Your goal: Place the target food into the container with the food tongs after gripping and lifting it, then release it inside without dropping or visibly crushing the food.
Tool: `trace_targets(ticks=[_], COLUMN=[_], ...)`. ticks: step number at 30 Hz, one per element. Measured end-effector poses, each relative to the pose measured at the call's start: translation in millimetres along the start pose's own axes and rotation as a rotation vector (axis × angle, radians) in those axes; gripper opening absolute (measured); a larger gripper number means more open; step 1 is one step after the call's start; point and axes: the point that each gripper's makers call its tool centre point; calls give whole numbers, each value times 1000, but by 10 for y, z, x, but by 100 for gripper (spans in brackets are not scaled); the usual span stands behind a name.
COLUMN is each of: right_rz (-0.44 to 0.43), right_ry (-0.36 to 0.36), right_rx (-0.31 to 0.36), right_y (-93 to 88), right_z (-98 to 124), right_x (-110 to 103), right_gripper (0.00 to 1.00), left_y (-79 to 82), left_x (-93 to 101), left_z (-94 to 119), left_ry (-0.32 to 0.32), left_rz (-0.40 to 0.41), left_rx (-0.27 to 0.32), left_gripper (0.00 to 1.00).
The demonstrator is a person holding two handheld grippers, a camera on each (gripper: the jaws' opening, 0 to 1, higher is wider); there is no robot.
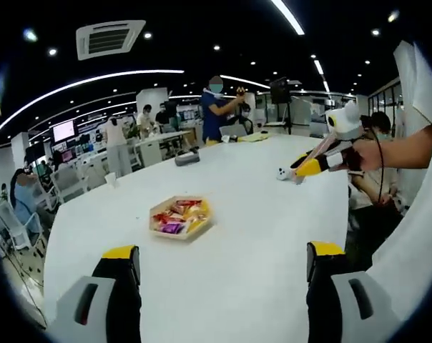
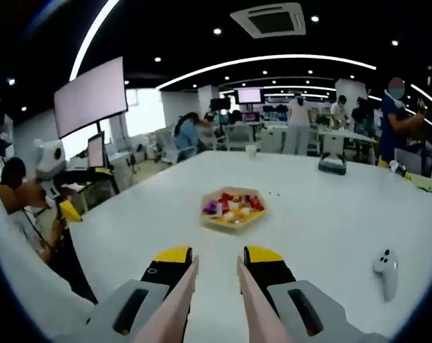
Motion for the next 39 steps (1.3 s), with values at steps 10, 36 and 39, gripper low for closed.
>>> trace_targets(ticks=[10, 36, 39], right_rz=[-20, 94, 121], right_ry=[72, 620, 627], right_rx=[8, 46, 44], right_y=[-338, 221, 303], right_z=[165, -22, -114], right_x=[-169, -1395, -1451], right_gripper=[28, 28, 28], left_y=[-222, 157, 165], left_x=[478, 871, 912], left_z=[73, -237, -232], left_ry=[-5, -488, -558], left_rz=[25, -38, -56], left_rx=[-76, 0, -16], left_gripper=[97, 73, 70])
Point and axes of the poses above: the point that each gripper's makers call its tool centre point, and the gripper's own axes: z roughly backward along the fingers, x roughly to its right, y roughly out of its top, and after that the axes turned 2 degrees about -x, right-handed
